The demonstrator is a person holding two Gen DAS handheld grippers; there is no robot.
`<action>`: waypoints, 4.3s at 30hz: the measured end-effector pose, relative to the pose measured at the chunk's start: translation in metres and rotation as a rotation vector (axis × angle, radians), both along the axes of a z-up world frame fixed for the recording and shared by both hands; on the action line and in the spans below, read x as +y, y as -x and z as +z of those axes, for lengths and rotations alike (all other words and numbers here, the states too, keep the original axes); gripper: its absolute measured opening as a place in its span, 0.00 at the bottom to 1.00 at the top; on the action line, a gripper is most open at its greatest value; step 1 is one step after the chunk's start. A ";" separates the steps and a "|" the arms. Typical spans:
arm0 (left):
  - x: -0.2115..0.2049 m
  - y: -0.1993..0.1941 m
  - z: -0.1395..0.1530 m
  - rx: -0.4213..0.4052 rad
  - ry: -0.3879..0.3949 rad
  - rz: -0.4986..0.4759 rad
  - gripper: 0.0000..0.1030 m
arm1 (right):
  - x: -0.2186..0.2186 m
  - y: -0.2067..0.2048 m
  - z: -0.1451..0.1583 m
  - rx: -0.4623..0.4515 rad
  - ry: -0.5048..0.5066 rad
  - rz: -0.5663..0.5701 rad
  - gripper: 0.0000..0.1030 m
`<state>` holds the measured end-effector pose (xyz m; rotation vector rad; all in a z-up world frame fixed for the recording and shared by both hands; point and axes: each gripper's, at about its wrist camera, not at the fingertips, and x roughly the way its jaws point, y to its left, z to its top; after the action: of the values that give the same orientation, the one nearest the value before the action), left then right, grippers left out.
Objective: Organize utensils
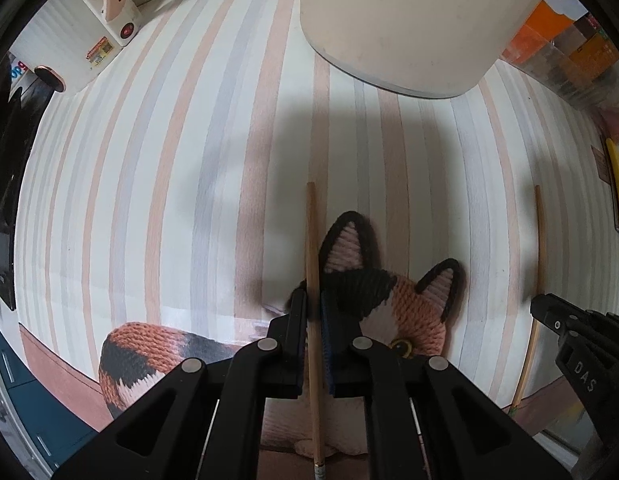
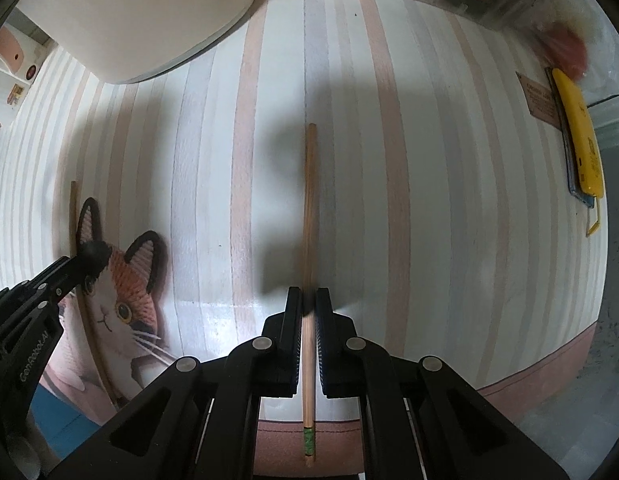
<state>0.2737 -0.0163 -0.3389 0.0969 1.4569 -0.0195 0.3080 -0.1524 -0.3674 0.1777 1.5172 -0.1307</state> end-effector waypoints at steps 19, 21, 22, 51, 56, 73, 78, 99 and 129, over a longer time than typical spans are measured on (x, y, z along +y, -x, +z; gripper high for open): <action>-0.012 0.027 0.105 -0.302 0.095 -0.048 0.04 | -0.030 0.016 0.115 -0.333 -0.030 -0.056 0.06; -0.010 0.027 0.114 -0.316 0.113 -0.056 0.04 | -0.033 0.021 0.134 -0.357 -0.037 -0.057 0.06; -0.011 0.026 0.118 -0.323 0.123 -0.059 0.04 | -0.037 0.022 0.138 -0.366 -0.042 -0.057 0.06; -0.032 -0.053 0.358 -0.726 0.349 -0.062 0.04 | -0.098 -0.057 0.333 -0.790 -0.189 -0.131 0.06; -0.019 -0.100 0.365 -0.747 0.307 -0.007 0.04 | -0.079 -0.092 0.356 -0.876 -0.208 -0.117 0.06; -0.008 -0.176 0.317 -0.626 0.298 0.052 0.04 | -0.015 -0.189 0.308 -0.923 -0.164 -0.033 0.06; -0.010 -0.181 0.319 -0.647 0.291 0.033 0.04 | -0.020 -0.188 0.302 -0.920 -0.166 -0.060 0.06; -0.019 -0.186 0.302 -0.617 0.267 -0.022 0.04 | -0.023 -0.180 0.297 -0.929 -0.147 -0.034 0.06; 0.013 -0.069 0.271 -0.668 -0.018 0.084 1.00 | -0.032 -0.070 0.281 -0.792 0.082 0.098 0.96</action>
<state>0.3430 -0.0035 -0.0679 0.0489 0.7922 0.0877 0.3781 -0.1843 -0.0862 0.0722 0.7278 -0.0335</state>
